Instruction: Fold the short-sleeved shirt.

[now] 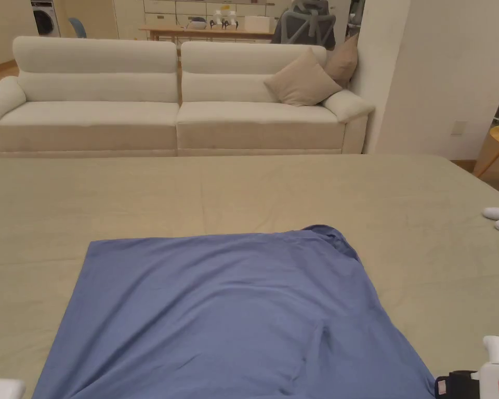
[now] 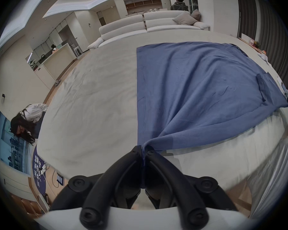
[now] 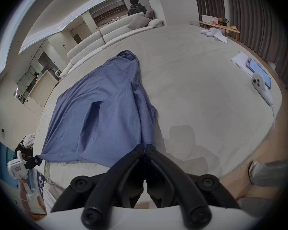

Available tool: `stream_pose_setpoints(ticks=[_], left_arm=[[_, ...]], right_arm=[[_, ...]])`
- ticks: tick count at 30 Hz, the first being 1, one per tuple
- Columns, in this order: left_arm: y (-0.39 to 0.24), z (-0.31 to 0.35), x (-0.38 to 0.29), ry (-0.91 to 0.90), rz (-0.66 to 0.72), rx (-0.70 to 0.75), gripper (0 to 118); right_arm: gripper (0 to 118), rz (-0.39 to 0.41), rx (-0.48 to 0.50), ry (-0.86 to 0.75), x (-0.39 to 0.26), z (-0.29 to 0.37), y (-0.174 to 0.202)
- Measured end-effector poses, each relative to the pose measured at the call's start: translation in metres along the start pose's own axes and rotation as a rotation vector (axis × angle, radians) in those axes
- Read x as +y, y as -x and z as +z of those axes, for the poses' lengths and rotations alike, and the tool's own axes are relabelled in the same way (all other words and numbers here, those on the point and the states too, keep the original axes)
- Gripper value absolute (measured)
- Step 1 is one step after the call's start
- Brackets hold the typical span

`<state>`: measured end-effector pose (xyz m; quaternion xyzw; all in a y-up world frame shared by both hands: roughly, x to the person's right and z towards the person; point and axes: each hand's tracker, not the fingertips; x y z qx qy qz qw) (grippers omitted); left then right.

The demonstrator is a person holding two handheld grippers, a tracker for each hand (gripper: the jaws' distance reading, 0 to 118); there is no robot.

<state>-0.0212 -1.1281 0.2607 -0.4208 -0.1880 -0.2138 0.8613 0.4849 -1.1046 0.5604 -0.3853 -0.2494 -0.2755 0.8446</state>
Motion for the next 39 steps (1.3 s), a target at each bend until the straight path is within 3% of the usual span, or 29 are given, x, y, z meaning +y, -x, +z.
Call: stream_pose_setpoints(ticks=[5, 7, 8, 9, 10, 11, 12, 16, 17, 18, 19, 20, 21, 22, 23, 25, 29, 31, 32, 33, 35, 36, 39], left_arm=[[-0.003, 0.012, -0.022, 0.0, 0.01, -0.016, 1], [-0.004, 0.01, -0.022, 0.003, 0.001, -0.018, 3], [-0.004, 0.01, -0.021, 0.001, -0.001, -0.017, 11], [-0.003, 0.01, -0.02, 0.008, 0.009, -0.026, 29], [-0.001, 0.012, -0.02, 0.012, 0.032, -0.046, 57], [0.0, 0.015, -0.022, 0.01, 0.05, -0.075, 91], [0.001, 0.019, -0.024, 0.005, 0.063, -0.085, 103], [0.002, 0.043, -0.032, -0.025, 0.08, -0.093, 105], [0.002, 0.051, -0.035, -0.035, 0.098, -0.106, 103], [0.001, 0.057, -0.039, -0.057, 0.134, -0.136, 98], [0.001, 0.062, -0.043, -0.066, 0.141, -0.145, 82], [-0.001, 0.067, -0.047, -0.071, 0.153, -0.163, 44], [-0.002, 0.068, -0.051, -0.074, 0.151, -0.158, 18], [-0.005, 0.067, -0.055, -0.073, 0.161, -0.146, 6], [-0.006, 0.066, -0.058, -0.065, 0.171, -0.133, 5], [-0.007, 0.063, -0.064, -0.056, 0.179, -0.137, 4], [-0.003, 0.056, -0.065, -0.041, 0.191, -0.126, 8], [-0.001, 0.054, -0.061, -0.054, 0.195, -0.116, 42], [0.001, 0.053, -0.056, -0.054, 0.195, -0.12, 69], [0.002, 0.051, -0.052, -0.05, 0.195, -0.117, 80], [0.0, 0.043, -0.046, -0.058, 0.2, -0.115, 84], [0.0, 0.037, -0.043, -0.054, 0.187, -0.121, 93], [-0.009, 0.009, -0.035, 0.055, 0.127, -0.121, 94]], right_arm=[[1, -0.046, -0.007, 0.0, -0.017, 0.012, -0.018], [1, -0.02, -0.011, -0.022, -0.017, 0.009, -0.014], [2, 0.002, -0.023, -0.046, -0.017, 0.007, -0.011], [11, 0.017, -0.027, -0.051, -0.016, 0.006, -0.007], [32, 0.042, -0.036, -0.062, -0.016, 0.007, -0.003], [77, 0.068, -0.046, -0.07, -0.017, 0.007, 0.003], [98, 0.077, -0.047, -0.066, -0.019, 0.009, 0.008], [91, 0.187, -0.04, -0.123, -0.027, 0.03, 0.031], [76, 0.205, -0.032, -0.15, -0.03, 0.036, 0.037], [51, 0.214, -0.036, -0.163, -0.034, 0.04, 0.043], [21, 0.212, -0.038, -0.168, -0.037, 0.042, 0.047], [5, 0.208, -0.046, -0.175, -0.04, 0.042, 0.051], [3, 0.201, -0.047, -0.178, -0.044, 0.042, 0.054], [0, 0.188, -0.014, -0.168, -0.046, 0.042, 0.055], [0, 0.177, 0.035, -0.146, -0.048, 0.04, 0.056], [0, 0.172, 0.041, -0.137, -0.053, 0.036, 0.06], [0, 0.217, 0.024, -0.102, -0.057, 0.024, 0.065], [0, 0.203, 0.038, -0.085, -0.056, 0.019, 0.064], [0, 0.2, 0.036, -0.084, -0.056, 0.018, 0.064], [0, 0.2, 0.034, -0.082, -0.055, 0.016, 0.064], [0, 0.202, 0.029, -0.071, -0.054, 0.012, 0.063], [0, 0.199, 0.029, -0.067, -0.054, 0.01, 0.062], [0, 0.191, 0.026, -0.049, -0.052, 0.004, 0.059]])
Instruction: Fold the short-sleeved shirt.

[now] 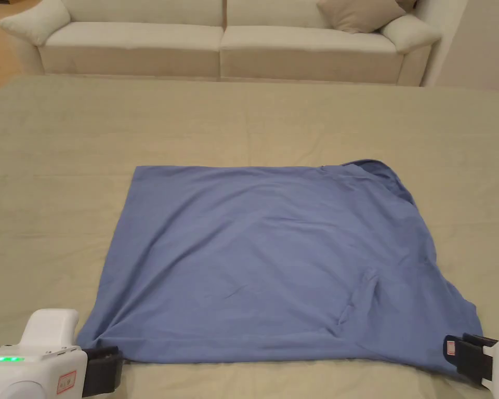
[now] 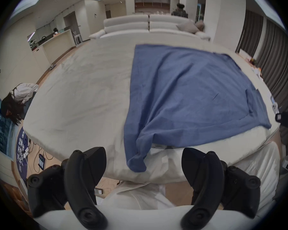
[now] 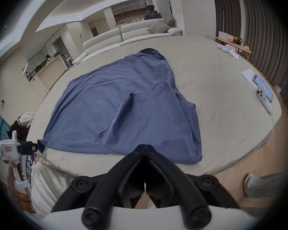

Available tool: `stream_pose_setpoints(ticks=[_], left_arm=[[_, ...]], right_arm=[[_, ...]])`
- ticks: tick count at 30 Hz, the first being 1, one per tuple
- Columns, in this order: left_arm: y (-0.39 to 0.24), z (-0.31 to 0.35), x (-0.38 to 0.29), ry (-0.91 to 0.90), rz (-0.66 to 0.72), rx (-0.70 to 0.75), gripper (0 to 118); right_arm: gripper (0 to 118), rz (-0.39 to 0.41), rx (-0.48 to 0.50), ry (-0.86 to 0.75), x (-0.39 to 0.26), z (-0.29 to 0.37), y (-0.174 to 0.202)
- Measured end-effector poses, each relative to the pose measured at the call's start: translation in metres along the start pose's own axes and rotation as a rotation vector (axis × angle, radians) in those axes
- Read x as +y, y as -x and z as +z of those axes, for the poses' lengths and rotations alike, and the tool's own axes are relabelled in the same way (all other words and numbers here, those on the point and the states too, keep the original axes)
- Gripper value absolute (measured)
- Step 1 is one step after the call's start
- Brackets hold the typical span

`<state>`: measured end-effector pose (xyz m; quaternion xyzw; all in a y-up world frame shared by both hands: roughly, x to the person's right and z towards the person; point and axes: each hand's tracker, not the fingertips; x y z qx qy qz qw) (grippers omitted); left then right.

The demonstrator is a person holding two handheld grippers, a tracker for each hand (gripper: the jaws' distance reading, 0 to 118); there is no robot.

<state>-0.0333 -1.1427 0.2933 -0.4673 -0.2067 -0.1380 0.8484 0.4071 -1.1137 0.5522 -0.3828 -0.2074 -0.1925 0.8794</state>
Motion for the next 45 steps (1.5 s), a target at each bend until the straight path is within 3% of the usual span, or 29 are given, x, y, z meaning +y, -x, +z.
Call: stream_pose_setpoints(ticks=[1, 2, 3, 4, 5, 9, 10, 11, 12, 13, 14, 17, 18, 20, 22, 23, 26, 30, 36, 45], left_arm=[[-0.002, -0.009, 0.002, 0.042, -0.012, 0.0, 93], [-0.003, -0.02, 0.003, 0.076, -0.014, 0.002, 84], [-0.004, -0.026, 0.004, 0.089, -0.017, 0.009, 62], [-0.005, -0.034, 0.005, 0.106, -0.019, 0.007, 26], [-0.006, -0.042, 0.005, 0.131, -0.004, 0.039, 3], [-0.001, -0.033, 0.01, 0.117, 0.021, 0.002, 2], [0.002, -0.032, 0.009, 0.118, 0.019, -0.003, 2], [0.003, -0.032, 0.01, 0.119, 0.022, -0.007, 2], [0.003, -0.032, 0.01, 0.124, 0.026, -0.01, 2], [0.002, -0.03, 0.01, 0.122, 0.024, -0.011, 2], [0.004, -0.027, 0.009, 0.117, 0.024, -0.009, 2], [0.004, -0.025, 0.011, 0.115, 0.032, -0.013, 2], [0.003, -0.019, 0.01, 0.115, 0.035, -0.01, 2], [0.003, -0.018, 0.011, 0.112, 0.035, -0.007, 2], [0.004, -0.013, 0.011, 0.11, 0.036, 0.0, 2], [0.005, -0.011, 0.011, 0.108, 0.042, -0.001, 2], [0.008, -0.009, 0.013, 0.108, 0.057, -0.005, 2], [0.013, 0.003, 0.017, 0.087, 0.073, -0.017, 2], [0.022, 0.01, 0.055, 0.032, 0.091, -0.028, 2], [0.02, -0.065, 0.151, 0.018, 0.027, 0.082, 2]], right_arm=[[0, 0.0, -0.005, 0.005, 0.0, -0.002, -0.002], [0, -0.002, -0.013, 0.01, 0.001, -0.004, -0.004], [0, -0.008, -0.016, 0.015, 0.001, -0.006, -0.007], [0, -0.017, -0.02, 0.024, 0.001, -0.008, -0.009], [0, -0.024, -0.024, 0.03, 0.001, -0.01, -0.012], [1, 0.0, -0.047, 0.048, 0.003, -0.015, -0.021], [13, 0.013, -0.058, 0.058, 0.004, -0.017, -0.025], [50, 0.018, -0.073, 0.064, 0.005, -0.019, -0.028], [78, 0.029, -0.09, 0.083, 0.007, -0.022, -0.031], [98, 0.036, -0.12, 0.098, 0.007, -0.025, -0.036], [106, 0.043, -0.126, 0.096, 0.007, -0.031, -0.042], [96, 0.039, -0.203, 0.154, 0.011, -0.049, -0.059], [84, 0.025, -0.193, 0.194, 0.012, -0.057, -0.064], [32, 0.024, -0.157, 0.258, 0.011, -0.069, -0.071], [23, -0.022, -0.136, 0.264, 0.012, -0.069, -0.07], [7, -0.008, -0.144, 0.252, 0.013, -0.066, -0.069], [7, -0.057, -0.123, 0.229, 0.015, -0.057, -0.066], [6, -0.045, -0.117, 0.211, 0.023, -0.041, -0.061], [6, -0.143, -0.058, 0.115, 0.069, -0.026, -0.062], [6, -0.171, -0.066, 0.141, 0.158, -0.115, -0.067]])
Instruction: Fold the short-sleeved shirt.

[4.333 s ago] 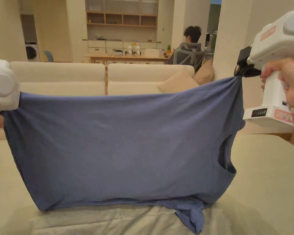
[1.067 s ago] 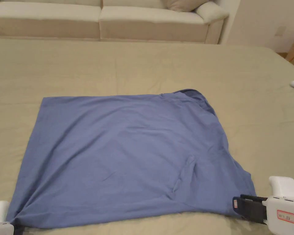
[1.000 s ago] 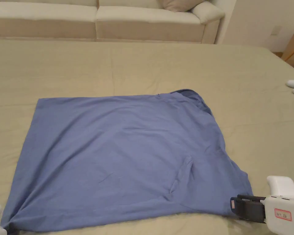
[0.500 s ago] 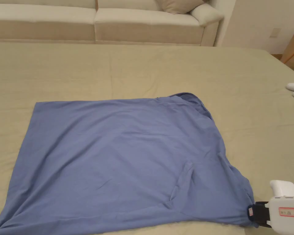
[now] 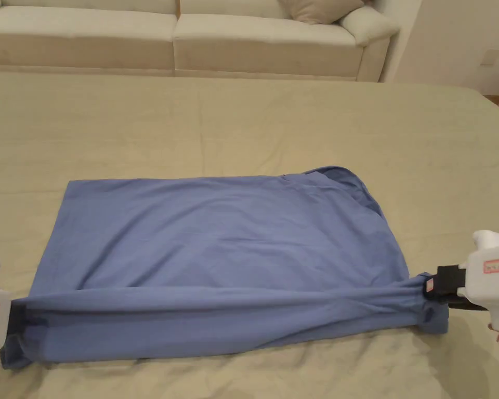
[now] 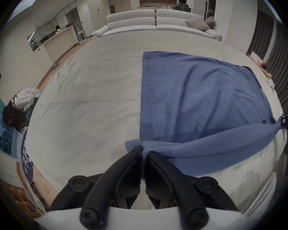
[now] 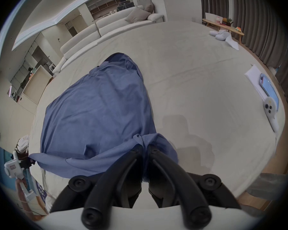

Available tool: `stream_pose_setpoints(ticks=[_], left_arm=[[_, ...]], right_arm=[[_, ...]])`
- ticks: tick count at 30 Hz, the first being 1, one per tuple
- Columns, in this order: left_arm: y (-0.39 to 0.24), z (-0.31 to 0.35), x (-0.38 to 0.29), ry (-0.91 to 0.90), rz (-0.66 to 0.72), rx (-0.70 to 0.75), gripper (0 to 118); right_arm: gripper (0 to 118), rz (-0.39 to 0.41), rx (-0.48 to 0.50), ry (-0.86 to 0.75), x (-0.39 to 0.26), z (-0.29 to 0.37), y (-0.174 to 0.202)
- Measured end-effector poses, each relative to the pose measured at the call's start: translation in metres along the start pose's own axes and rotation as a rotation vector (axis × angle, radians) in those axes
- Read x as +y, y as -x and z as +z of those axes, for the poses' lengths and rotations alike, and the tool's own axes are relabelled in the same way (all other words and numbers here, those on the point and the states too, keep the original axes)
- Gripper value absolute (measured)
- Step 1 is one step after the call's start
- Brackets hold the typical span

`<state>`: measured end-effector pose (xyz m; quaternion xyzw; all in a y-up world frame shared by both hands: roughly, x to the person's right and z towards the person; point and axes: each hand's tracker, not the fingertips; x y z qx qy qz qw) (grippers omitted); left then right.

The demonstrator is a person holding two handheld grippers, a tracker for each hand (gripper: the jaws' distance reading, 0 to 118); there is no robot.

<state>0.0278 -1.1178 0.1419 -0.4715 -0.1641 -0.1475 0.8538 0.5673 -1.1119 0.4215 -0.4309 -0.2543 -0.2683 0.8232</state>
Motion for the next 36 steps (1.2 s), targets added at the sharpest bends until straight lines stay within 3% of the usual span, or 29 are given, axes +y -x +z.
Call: stream_pose_setpoints(ticks=[4, 5, 6, 7, 8, 9, 11, 12, 15, 16, 17, 18, 19, 21, 22, 26, 28, 30, 32, 36], left_arm=[[0.001, -0.041, 0.014, 0.063, -0.003, -0.016, 2], [0.001, -0.049, 0.015, 0.058, 0.003, -0.009, 5], [0.002, -0.054, 0.016, 0.056, 0.012, -0.007, 14], [0.004, -0.055, 0.016, 0.057, 0.021, -0.001, 33], [0.007, -0.054, 0.015, 0.047, 0.042, -0.013, 64], [0.008, -0.052, 0.014, 0.044, 0.045, -0.012, 77], [0.016, -0.043, 0.009, 0.032, 0.048, -0.007, 82], [0.02, -0.036, 0.005, 0.02, 0.048, -0.012, 92], [0.029, -0.014, -0.009, 0.0, 0.064, -0.011, 96], [0.031, -0.005, -0.017, -0.002, 0.074, -0.022, 96], [0.033, 0.004, -0.026, -0.004, 0.086, -0.037, 94], [0.034, 0.012, -0.036, -0.013, 0.102, -0.055, 89], [0.033, 0.02, -0.048, -0.02, 0.105, -0.059, 75], [0.029, 0.029, -0.068, -0.018, 0.103, -0.067, 16], [0.026, 0.029, -0.078, -0.007, 0.108, -0.065, 3], [0.022, 0.024, -0.094, 0.02, 0.15, -0.103, 3], [0.021, 0.021, -0.089, -0.005, 0.163, -0.114, 10], [0.031, 0.005, -0.078, -0.024, 0.202, -0.156, 50], [0.03, -0.009, -0.063, 0.001, 0.222, -0.163, 79], [0.025, -0.039, -0.046, 0.007, 0.18, -0.118, 80]], right_arm=[[8, -0.023, -0.023, 0.043, 0.021, -0.041, 0.007], [27, -0.019, -0.021, 0.04, 0.023, -0.047, 0.01], [49, 0.001, -0.022, 0.037, 0.025, -0.05, 0.012], [68, 0.027, -0.063, 0.023, 0.026, -0.052, 0.017], [75, 0.051, -0.101, 0.011, 0.027, -0.053, 0.019], [74, 0.064, -0.105, 0.004, 0.028, -0.05, 0.02], [72, 0.073, -0.077, -0.025, 0.027, -0.039, 0.02], [73, 0.072, -0.072, -0.037, 0.024, -0.031, 0.02], [71, 0.086, -0.074, -0.069, 0.008, -0.006, 0.022], [65, 0.097, -0.06, -0.098, -0.001, 0.004, 0.022], [46, 0.101, -0.057, -0.121, -0.012, 0.013, 0.022], [24, 0.099, -0.058, -0.124, -0.021, 0.019, 0.022], [5, 0.096, -0.056, -0.122, -0.032, 0.025, 0.022], [0, 0.087, -0.035, -0.104, -0.052, 0.03, 0.021], [0, 0.089, -0.013, -0.093, -0.062, 0.032, 0.022], [0, 0.104, 0.003, -0.066, -0.087, 0.03, 0.028], [0, 0.102, 0.006, -0.053, -0.091, 0.029, 0.032], [0, 0.099, 0.009, -0.046, -0.091, 0.027, 0.033], [0, 0.098, 0.01, -0.046, -0.09, 0.026, 0.034], [0, 0.102, 0.006, -0.048, -0.09, 0.025, 0.033]])
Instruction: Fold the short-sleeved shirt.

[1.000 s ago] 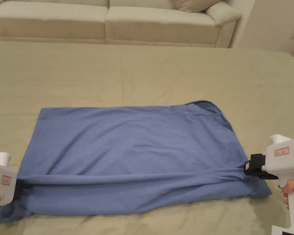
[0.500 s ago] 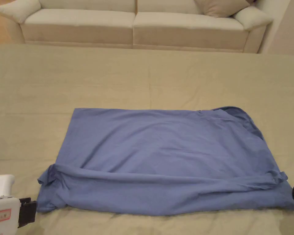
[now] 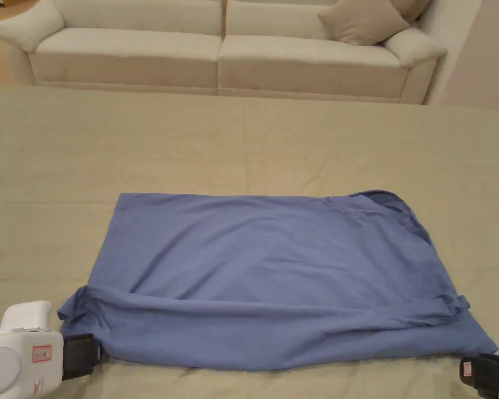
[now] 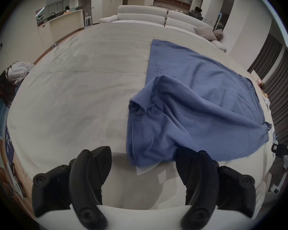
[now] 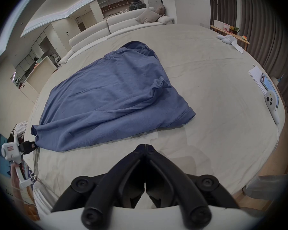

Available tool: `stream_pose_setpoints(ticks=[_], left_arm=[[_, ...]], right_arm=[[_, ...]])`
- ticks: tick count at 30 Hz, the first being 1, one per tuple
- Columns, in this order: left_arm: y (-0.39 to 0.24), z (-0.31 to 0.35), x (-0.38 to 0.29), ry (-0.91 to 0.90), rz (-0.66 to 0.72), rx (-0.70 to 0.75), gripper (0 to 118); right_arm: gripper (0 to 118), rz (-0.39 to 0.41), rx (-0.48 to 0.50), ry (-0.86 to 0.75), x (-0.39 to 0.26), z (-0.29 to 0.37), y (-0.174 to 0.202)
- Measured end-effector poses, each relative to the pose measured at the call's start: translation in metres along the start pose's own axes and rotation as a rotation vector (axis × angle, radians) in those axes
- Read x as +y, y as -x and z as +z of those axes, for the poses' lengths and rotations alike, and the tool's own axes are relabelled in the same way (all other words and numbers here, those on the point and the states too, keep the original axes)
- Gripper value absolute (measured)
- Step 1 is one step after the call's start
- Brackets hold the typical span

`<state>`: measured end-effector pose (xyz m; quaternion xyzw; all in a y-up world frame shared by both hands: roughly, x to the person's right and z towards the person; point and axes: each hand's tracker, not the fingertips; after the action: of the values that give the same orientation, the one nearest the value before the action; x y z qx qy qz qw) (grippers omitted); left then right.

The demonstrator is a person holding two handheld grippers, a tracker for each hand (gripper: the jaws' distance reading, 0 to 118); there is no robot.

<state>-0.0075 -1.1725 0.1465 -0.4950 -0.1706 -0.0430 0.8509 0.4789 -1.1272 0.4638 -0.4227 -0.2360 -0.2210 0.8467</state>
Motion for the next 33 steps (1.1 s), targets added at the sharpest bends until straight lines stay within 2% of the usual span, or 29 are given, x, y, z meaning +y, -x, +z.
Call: stream_pose_setpoints(ticks=[2, 3, 4, 5, 6, 7, 8, 9, 12, 16, 17, 19, 20, 21, 22, 23, 24, 25, 27, 33], left_arm=[[-0.006, -0.016, 0.002, 0.048, 0.005, -0.016, 75], [-0.01, -0.017, 0.0, 0.047, -0.017, 0.05, 68], [-0.013, -0.011, 0.002, 0.024, -0.054, 0.038, 64], [-0.015, -0.006, 0.002, 0.026, -0.052, 0.04, 64], [-0.009, -0.002, 0.004, 0.0, -0.025, 0.041, 40], [-0.003, -0.003, 0.007, -0.002, 0.039, -0.035, 8], [0.0, -0.008, 0.011, 0.038, 0.073, -0.026, 6], [0.003, -0.007, 0.01, 0.051, 0.047, -0.024, 6], [-0.003, 0.002, 0.008, 0.021, -0.032, 0.009, 6], [-0.007, 0.018, 0.009, 0.011, -0.037, -0.009, 6], [-0.01, 0.022, 0.009, 0.009, -0.034, -0.016, 6], [-0.011, 0.024, 0.008, 0.009, -0.029, -0.022, 6], [-0.012, 0.024, 0.008, 0.01, -0.03, -0.024, 6], [-0.016, 0.025, 0.008, 0.01, -0.033, -0.021, 6], [-0.017, 0.025, 0.008, 0.011, -0.041, -0.016, 6], [-0.019, 0.025, 0.008, 0.017, -0.05, -0.014, 6], [-0.02, 0.026, 0.008, 0.019, -0.055, -0.014, 6], [-0.021, 0.026, 0.009, 0.018, -0.064, -0.008, 6], [-0.022, 0.031, 0.01, 0.015, -0.075, -0.009, 6], [-0.014, 0.054, 0.011, 0.005, -0.091, -0.036, 5]], right_arm=[[4, 0.001, -0.007, -0.005, 0.0, -0.003, -0.003], [14, 0.002, -0.009, -0.005, 0.0, -0.005, -0.005], [22, 0.005, -0.015, -0.005, 0.0, -0.006, -0.006], [22, 0.011, -0.017, -0.006, 0.0, -0.007, -0.008], [46, 0.018, -0.019, -0.006, 0.001, -0.009, -0.011], [68, 0.025, -0.022, -0.007, 0.001, -0.012, -0.016], [86, 0.031, -0.037, -0.012, 0.003, -0.015, -0.019], [88, 0.03, -0.053, -0.015, 0.006, -0.017, -0.022], [88, 0.031, -0.076, -0.001, 0.021, -0.028, -0.032], [87, 0.042, -0.056, 0.009, 0.042, -0.055, -0.041], [85, 0.031, -0.07, 0.049, 0.046, -0.065, -0.041], [69, 0.01, -0.044, 0.15, 0.054, -0.086, -0.04], [69, 0.003, -0.054, 0.143, 0.055, -0.091, -0.039], [62, 0.036, -0.074, 0.13, 0.057, -0.087, -0.035], [34, 0.088, -0.092, 0.144, 0.06, -0.08, -0.031], [6, 0.125, -0.047, 0.118, 0.061, -0.073, -0.028], [6, 0.066, 0.036, 0.117, 0.061, -0.071, -0.027], [6, 0.05, -0.017, 0.146, 0.063, -0.074, -0.025], [6, 0.1, -0.054, 0.141, 0.061, -0.076, -0.021], [6, 0.03, -0.014, 0.109, 0.053, -0.044, -0.033]])
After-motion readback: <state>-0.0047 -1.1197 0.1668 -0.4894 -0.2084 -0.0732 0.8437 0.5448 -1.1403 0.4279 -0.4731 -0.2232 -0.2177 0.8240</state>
